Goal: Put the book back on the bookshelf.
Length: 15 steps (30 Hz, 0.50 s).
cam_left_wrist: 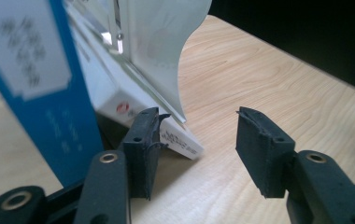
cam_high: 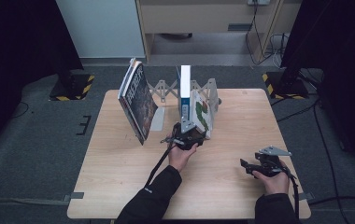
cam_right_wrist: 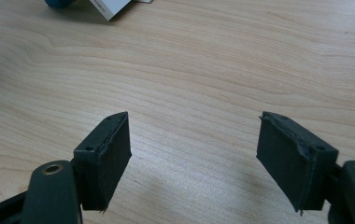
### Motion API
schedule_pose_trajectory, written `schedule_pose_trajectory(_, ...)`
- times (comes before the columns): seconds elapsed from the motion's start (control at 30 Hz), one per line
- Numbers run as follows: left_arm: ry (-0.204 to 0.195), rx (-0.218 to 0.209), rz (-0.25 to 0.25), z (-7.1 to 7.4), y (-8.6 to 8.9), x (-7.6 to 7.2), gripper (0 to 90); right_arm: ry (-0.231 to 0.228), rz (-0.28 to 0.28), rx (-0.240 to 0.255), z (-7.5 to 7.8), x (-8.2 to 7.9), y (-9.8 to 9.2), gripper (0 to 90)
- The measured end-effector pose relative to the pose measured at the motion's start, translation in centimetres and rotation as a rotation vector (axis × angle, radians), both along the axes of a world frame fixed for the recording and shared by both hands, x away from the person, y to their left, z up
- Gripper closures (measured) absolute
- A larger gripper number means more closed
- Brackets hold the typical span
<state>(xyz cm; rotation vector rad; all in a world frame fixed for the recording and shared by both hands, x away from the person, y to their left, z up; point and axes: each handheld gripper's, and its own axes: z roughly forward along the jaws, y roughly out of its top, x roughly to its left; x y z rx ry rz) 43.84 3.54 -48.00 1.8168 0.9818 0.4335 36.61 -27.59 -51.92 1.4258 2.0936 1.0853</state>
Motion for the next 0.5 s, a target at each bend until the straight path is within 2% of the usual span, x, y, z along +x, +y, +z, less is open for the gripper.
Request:
schedule_pose_trajectory(0.03, 0.001, 0.012, 0.007, -0.2, 0.1, 0.0, 47.6, 0.0, 0.0, -0.002, 0.0, 0.0, 0.0, 26.0)
schedule_pose_trajectory(0.2, 0.011, -0.003, 0.023, -0.9, 0.0, 0.3, 46.7, 0.0, -0.001, -0.002, 0.0, 0.0, 0.0, 26.0)
schedule_pose_trajectory(0.27, 0.009, 0.01, 0.035, -1.1, -0.1, 0.5, 46.1, 0.004, 0.003, -0.007, 0.0, 0.0, 0.0, 26.0)
schedule_pose_trajectory(0.37, 0.024, -0.004, 0.052, -1.5, -0.4, 0.8, 45.0, 0.002, 0.006, -0.007, 0.0, 0.1, 0.0, 26.0)
schedule_pose_trajectory(0.5, 0.033, 0.015, 0.064, -2.2, -0.9, 0.8, 41.6, 0.004, 0.002, 0.0, 0.0, 0.0, 0.0, 26.0)
